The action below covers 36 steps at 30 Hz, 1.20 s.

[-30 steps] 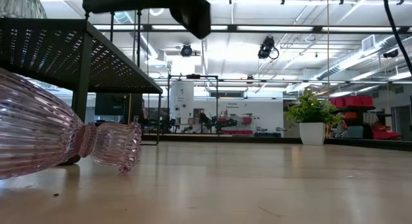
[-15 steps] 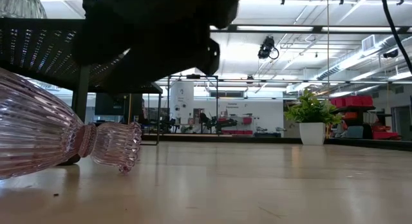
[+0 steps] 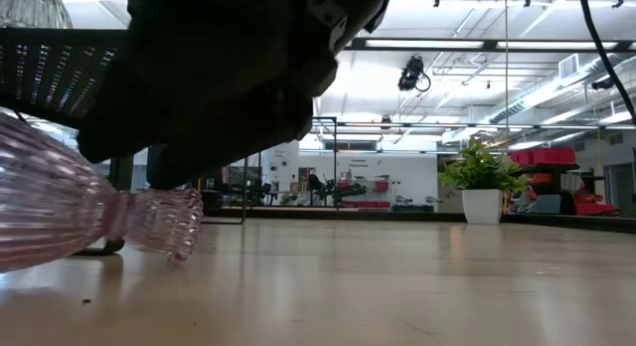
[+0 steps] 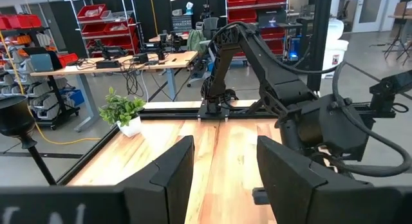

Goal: Pick & Place candle stick holders
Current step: Put the pink glass candle holder on the shelf aligned with the pink and green glass candle holders

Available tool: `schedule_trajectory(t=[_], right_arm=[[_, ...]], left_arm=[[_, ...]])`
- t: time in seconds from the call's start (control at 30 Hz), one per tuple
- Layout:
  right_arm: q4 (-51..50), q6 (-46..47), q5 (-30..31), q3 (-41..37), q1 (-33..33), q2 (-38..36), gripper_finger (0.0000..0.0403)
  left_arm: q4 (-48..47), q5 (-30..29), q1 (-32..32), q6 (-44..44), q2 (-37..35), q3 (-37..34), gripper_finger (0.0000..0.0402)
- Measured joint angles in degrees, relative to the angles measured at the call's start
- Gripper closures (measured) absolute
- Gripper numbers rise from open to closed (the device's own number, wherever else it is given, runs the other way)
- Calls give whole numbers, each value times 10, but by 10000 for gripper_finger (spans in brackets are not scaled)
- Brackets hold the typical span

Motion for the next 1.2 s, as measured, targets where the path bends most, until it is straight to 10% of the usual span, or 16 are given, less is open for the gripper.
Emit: schedule_trajectory(t=[1.2], right_arm=[[-17, 79, 44, -2, -22, -4, 168]], left_arm=[[-14, 20, 0, 0, 0, 0, 229]])
